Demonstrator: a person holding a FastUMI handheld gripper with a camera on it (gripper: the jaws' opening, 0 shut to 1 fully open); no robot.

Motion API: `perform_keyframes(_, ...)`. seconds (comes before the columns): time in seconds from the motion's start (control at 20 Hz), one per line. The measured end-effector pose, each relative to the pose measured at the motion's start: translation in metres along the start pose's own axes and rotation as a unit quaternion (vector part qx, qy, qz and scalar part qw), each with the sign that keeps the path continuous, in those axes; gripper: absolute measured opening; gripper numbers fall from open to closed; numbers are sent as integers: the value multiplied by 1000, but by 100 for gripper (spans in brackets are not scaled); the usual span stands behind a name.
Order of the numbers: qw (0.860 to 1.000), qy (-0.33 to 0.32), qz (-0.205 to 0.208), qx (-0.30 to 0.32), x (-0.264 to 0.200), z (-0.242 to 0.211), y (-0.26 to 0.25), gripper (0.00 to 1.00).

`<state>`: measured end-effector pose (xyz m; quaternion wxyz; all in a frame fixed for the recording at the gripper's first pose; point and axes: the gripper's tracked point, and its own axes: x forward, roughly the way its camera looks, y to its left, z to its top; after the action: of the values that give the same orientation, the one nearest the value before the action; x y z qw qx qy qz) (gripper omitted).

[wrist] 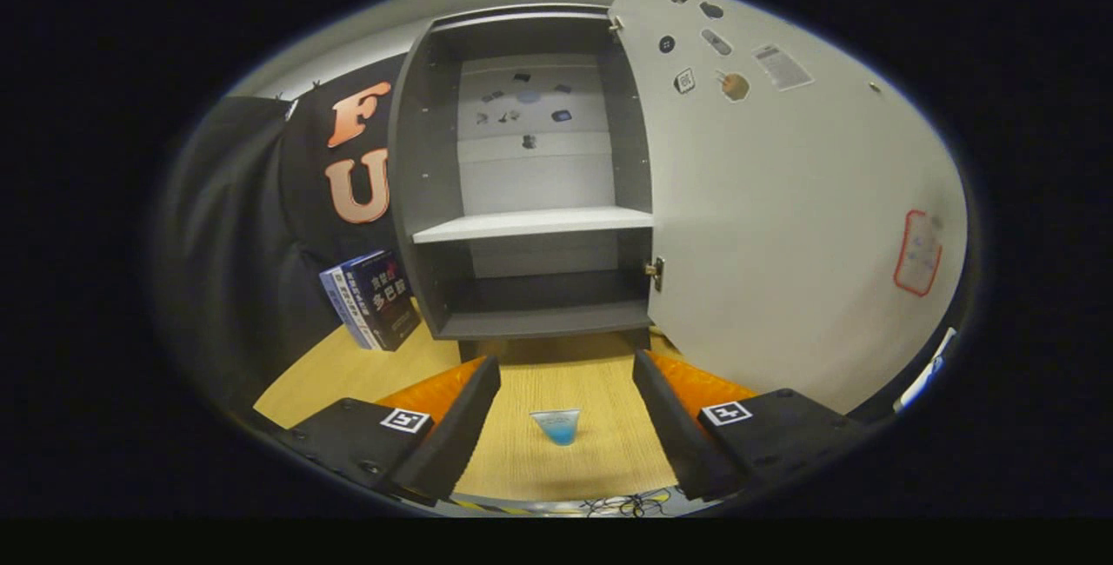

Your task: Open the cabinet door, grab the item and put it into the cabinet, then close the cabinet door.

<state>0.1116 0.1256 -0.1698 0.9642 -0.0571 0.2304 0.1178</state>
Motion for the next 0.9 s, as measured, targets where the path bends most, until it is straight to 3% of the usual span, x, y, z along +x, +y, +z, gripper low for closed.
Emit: perform_keyframes(0.9,991,132,-3,-24,12,-74,-6,98)
